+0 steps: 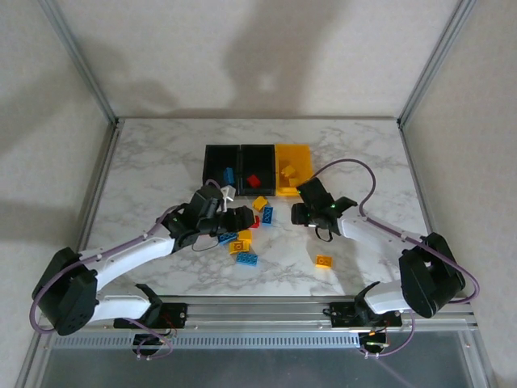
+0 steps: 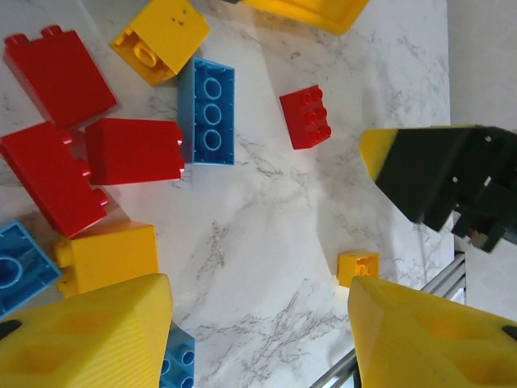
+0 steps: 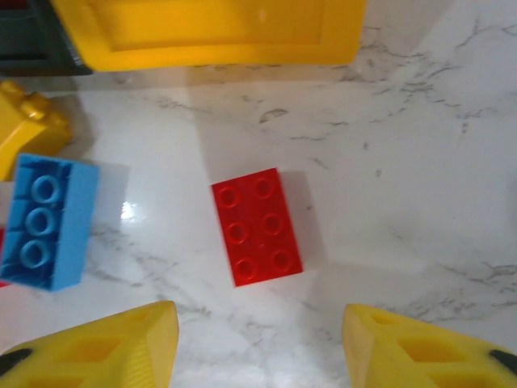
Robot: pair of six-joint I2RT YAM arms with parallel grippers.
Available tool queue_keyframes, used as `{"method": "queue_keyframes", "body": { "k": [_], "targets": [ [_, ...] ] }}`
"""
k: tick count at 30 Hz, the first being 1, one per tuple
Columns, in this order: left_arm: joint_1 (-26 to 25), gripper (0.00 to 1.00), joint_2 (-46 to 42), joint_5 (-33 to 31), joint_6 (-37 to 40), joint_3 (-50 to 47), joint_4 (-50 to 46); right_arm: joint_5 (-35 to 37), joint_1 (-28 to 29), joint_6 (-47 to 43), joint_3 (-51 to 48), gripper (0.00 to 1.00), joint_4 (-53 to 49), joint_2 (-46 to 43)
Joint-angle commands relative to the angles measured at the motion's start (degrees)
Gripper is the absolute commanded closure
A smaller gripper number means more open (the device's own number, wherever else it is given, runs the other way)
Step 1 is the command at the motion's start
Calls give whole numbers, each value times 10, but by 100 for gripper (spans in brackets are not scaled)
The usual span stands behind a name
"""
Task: Sort the legos into containers by color
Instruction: Pick up the lego from the center of the table.
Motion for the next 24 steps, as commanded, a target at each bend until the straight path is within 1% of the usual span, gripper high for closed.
{"method": "queue_keyframes", "body": {
  "k": [1, 6, 11, 16, 21, 24],
  "targets": [
    [-14, 40, 13, -7, -7, -4, 34, -11, -14, -16, -8, 44, 55, 28],
    [-20, 40, 20, -19, -10, -5, 30, -27, -20, -29, 0, 45, 77, 70],
    [-20, 40, 20, -24, -10, -11, 28, -24, -29, -39, 9, 46, 86, 106],
    [-20, 40, 19, -28, -10, -12, 25, -27, -30, -43, 14, 53, 94, 131],
    [-20, 40, 19, -34, -8, -12, 22, -23, -28, -47, 20, 67, 83, 126],
    [-20, 40, 19, -36, -8, -14, 22, -20, -25, -49, 21, 70, 72, 113]
  ]
}}
